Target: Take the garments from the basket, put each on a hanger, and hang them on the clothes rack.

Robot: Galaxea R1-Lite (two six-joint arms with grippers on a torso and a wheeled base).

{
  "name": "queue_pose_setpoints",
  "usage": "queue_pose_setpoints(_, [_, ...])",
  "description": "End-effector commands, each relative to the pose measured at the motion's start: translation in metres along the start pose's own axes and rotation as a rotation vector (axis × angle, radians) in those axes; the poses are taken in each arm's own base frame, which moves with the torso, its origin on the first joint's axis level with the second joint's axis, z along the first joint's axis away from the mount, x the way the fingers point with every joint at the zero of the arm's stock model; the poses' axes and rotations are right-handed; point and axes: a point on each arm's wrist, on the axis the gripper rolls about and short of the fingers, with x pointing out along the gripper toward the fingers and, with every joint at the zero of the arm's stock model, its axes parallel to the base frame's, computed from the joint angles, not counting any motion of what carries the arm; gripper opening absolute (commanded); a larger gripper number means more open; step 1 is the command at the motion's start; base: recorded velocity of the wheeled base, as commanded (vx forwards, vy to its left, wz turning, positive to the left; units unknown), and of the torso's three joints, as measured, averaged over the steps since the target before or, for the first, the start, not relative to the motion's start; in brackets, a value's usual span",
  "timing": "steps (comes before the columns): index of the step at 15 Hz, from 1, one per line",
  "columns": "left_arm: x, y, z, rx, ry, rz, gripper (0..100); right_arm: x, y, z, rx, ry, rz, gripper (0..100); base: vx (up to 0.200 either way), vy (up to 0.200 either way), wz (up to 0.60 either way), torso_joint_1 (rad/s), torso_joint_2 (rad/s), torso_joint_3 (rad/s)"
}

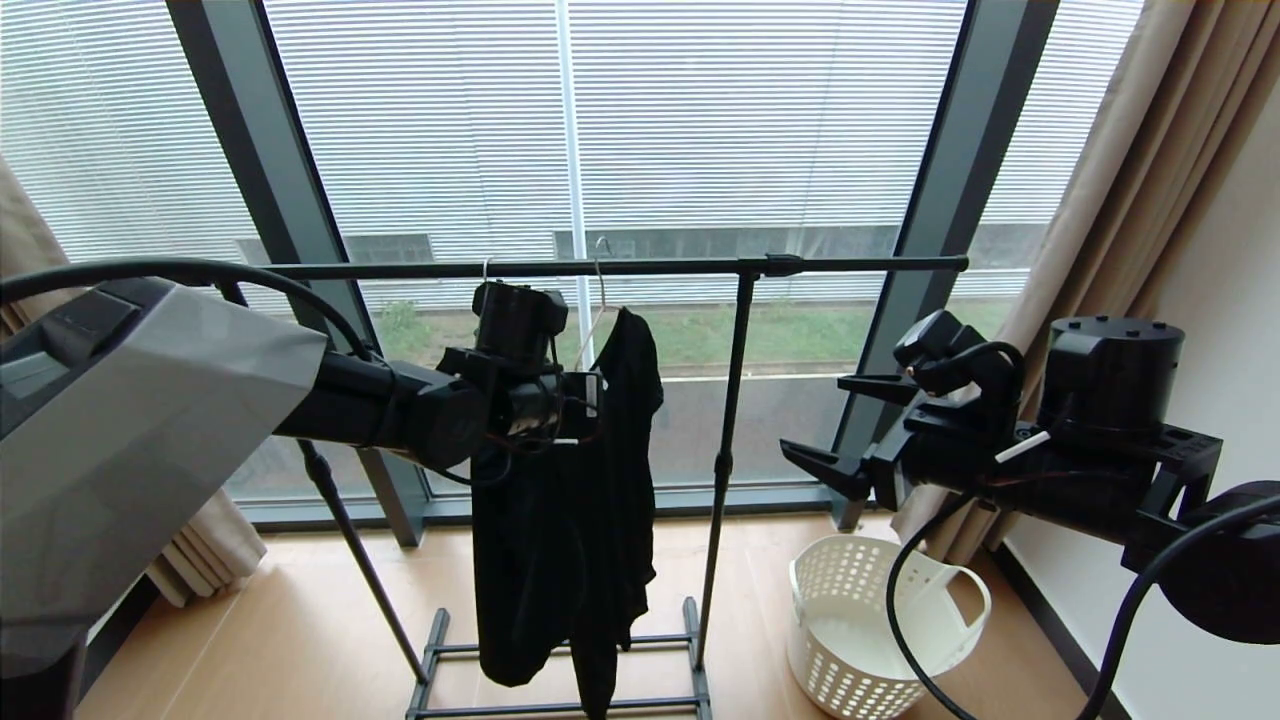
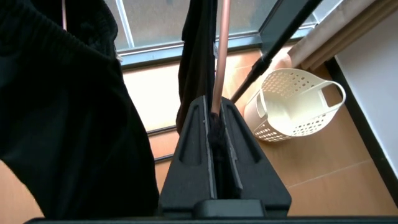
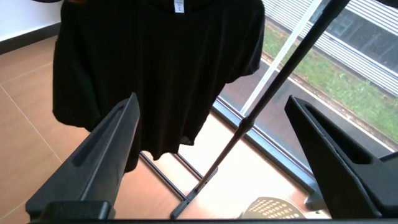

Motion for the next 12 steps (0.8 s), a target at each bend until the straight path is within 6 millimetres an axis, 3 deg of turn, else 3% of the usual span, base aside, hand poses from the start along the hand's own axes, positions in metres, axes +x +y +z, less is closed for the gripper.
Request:
queue_pose_setpoints(1, [0.008,0.002,-0.003,-0.005,0.006,0.006,0,0.001,0.000,-0.001,-0.001,0.003,0.002,100,0.000,0.000,0.00,0.000,0.00,0.000])
queue_pose_setpoints(12, [0.022,0.004,-0.006,-0.015,0.011,0.014,0,0.009,-0.001,-0.008,-0.008,-0.016,-0.005,100,0.000,0.000,0.00,0.000,0.00,0.000])
